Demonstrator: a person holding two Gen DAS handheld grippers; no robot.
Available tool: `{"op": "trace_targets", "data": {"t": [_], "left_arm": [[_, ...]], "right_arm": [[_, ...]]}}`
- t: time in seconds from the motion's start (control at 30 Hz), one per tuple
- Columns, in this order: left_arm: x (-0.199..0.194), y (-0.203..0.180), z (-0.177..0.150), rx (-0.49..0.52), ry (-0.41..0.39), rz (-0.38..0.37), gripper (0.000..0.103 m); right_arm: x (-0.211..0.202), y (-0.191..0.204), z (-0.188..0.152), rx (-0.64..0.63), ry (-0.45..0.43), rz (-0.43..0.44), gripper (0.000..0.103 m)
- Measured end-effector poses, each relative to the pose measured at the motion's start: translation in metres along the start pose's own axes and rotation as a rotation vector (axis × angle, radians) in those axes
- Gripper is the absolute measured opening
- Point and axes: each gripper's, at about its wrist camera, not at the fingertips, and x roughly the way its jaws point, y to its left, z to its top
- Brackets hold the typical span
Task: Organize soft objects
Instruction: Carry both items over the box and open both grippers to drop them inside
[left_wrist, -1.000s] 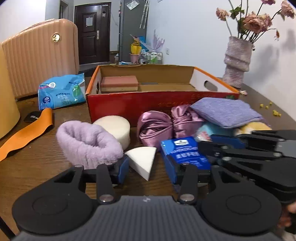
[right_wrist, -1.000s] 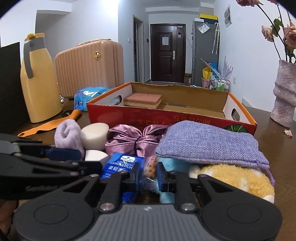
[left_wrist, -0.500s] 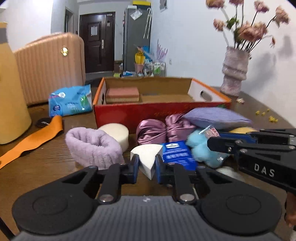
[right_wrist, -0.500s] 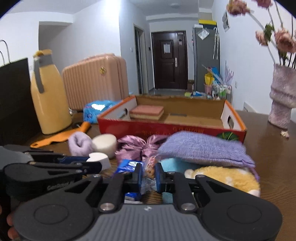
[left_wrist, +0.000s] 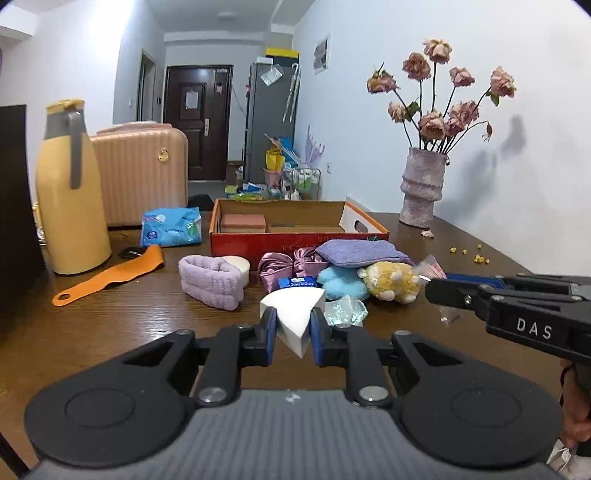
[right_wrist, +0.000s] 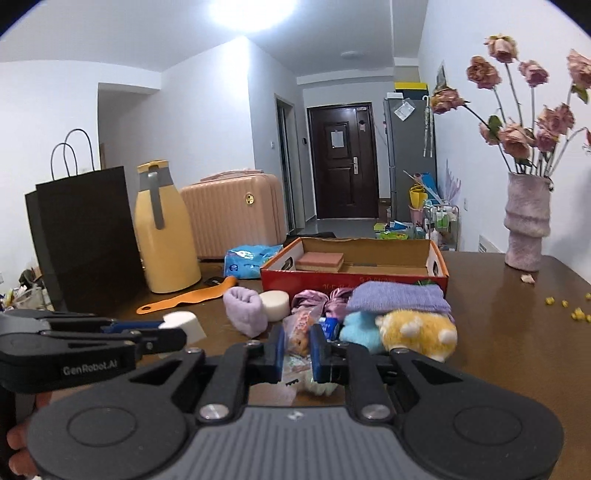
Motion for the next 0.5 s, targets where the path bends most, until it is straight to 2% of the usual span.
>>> {"op": "trace_targets", "data": {"t": [0.27,0.4,0.5], "left_arm": [[-0.023,-0.003,-0.003,0.0,-0.033,-0.005,0.019],[-0.01,0.002,0.004,-0.011,-0.026,-0.027,0.019],[0.015,0.007,0.026,-0.016,-0.026,-0.072,0.019]], "right_arm": [[-0.021,0.005,-0.008,0.009,-0.023,-0.011,0.014],[-0.007,0.001,0.001,-0.005,-0.021,-0.012,0.014],[0.013,-0.009,0.016,-0.009,-0.015,0.01,0.014]]}}
